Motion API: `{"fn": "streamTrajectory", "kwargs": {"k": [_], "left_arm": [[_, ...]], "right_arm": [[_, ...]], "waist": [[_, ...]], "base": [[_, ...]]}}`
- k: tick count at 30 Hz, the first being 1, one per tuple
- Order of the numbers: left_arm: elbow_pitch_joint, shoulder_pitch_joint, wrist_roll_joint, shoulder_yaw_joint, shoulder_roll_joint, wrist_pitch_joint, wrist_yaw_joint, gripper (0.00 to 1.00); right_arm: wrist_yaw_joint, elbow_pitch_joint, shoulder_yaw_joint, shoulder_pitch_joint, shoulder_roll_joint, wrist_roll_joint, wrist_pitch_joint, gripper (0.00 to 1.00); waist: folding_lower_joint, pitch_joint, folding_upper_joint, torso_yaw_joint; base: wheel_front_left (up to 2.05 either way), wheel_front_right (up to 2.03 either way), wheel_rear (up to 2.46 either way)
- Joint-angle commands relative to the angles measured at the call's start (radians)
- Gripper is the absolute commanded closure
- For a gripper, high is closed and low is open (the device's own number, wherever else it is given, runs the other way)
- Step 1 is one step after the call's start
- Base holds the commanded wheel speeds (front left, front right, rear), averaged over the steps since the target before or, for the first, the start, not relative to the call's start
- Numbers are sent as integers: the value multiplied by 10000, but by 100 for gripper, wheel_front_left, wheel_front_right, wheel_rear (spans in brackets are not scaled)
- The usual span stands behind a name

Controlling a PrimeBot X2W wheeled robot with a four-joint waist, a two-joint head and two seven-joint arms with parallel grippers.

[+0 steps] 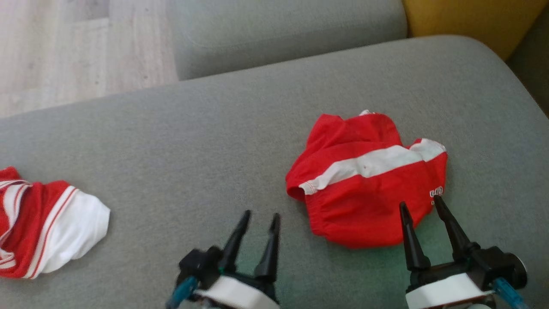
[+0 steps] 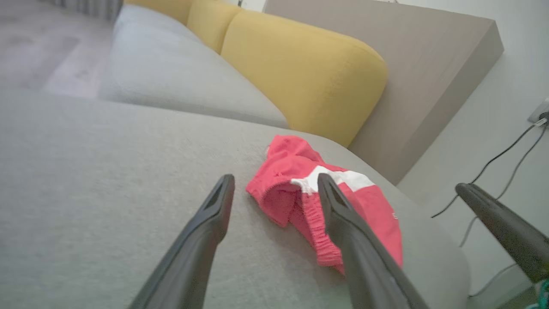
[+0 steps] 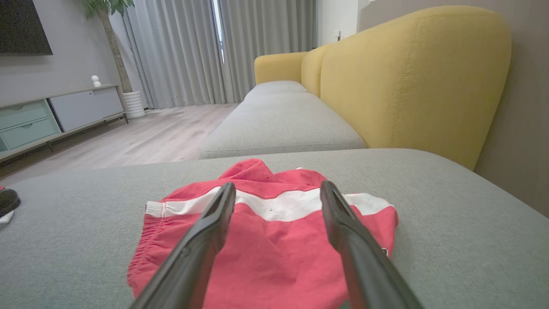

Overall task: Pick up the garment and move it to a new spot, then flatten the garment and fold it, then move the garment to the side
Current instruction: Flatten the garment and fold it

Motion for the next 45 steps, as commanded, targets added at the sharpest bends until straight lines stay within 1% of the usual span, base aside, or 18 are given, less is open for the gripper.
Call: {"fn": "streamTrajectory", "kwargs": {"k": [1, 4, 6, 8, 13, 19, 20, 21, 22, 28, 34, 37, 41, 45], "left_arm": [[-129, -745, -667, -59, -68, 60, -246, 0], [78, -1275, -2272, -688, -68, 623, -640, 0], [180, -1671, -3167, -1023, -68, 985, -751, 0], [337, -2096, -3777, -1275, -68, 1228, -759, 0], [1002, -3015, -4479, -1593, -68, 1172, -475, 0], [1634, -3611, -5202, -2045, -68, 1165, -468, 0], [1730, -3689, -5267, -2100, -68, 1115, -479, 38], [1828, -3781, -5295, -2135, -68, 1012, -472, 72], [1936, -3868, -5311, -2158, -68, 885, -453, 100], [2414, -4169, -5527, -2419, -68, 470, -547, 100], [2542, -4247, -5551, -2554, -68, 171, -627, 100], [2574, -4188, -5386, -2574, 4, 84, -696, 100], [2384, -3926, -5262, -2704, 504, 164, -779, 100], [1838, -3644, -5174, -2663, 1354, 284, -672, 100]], "right_arm": [[65, -354, 294, -539, -58, -78, -30, 0], [65, -380, 384, -672, -58, -70, -30, 0], [65, -394, 445, -788, -58, -49, -30, 0], [65, -410, 503, -890, -58, -32, -30, 0], [65, -399, 561, -1053, -58, -19, -30, 0], [65, -343, 550, -1145, -58, 125, -30, 0], [65, -322, 512, -1162, -84, 21, -30, 0], [65, -319, 487, -1182, -82, 70, -30, 0], [65, -309, 490, -1200, -80, 77, -30, 0], [65, -258, 594, -1204, -71, 130, -30, 0], [65, -226, 590, -1141, -67, 91, -30, 0], [65, -241, 549, -1087, -66, 60, -30, 0], [65, -202, 436, -979, -65, 105, -30, 0], [65, -120, 260, -916, -69, 193, -30, 0]], "waist": [[-1, 212, -1, -196], [-1, 464, -1, -385], [-1, 642, -1, -518], [-1, 812, -1, -655], [-1, 1081, -1, -966], [-1, 1206, -1, -1185], [-1, 1219, -1, -1207], [-1, 1237, -1, -1216], [-1, 1248, -1, -1222], [-1, 1216, -1, -1166], [-1, 1146, -1, -838], [-1, 1075, -1, -514], [-1, 929, -1, 4], [-1, 838, -1, 573]], "base": [[0, 0, 0], [0, 0, 0], [0, 0, 0], [0, 0, 0], [0, 0, 0], [0, 0, 0], [0, 0, 0], [0, 0, 0], [0, 0, 0], [0, 0, 0], [0, 0, 0], [0, 0, 0], [0, 0, 0], [0, 0, 0]]}}
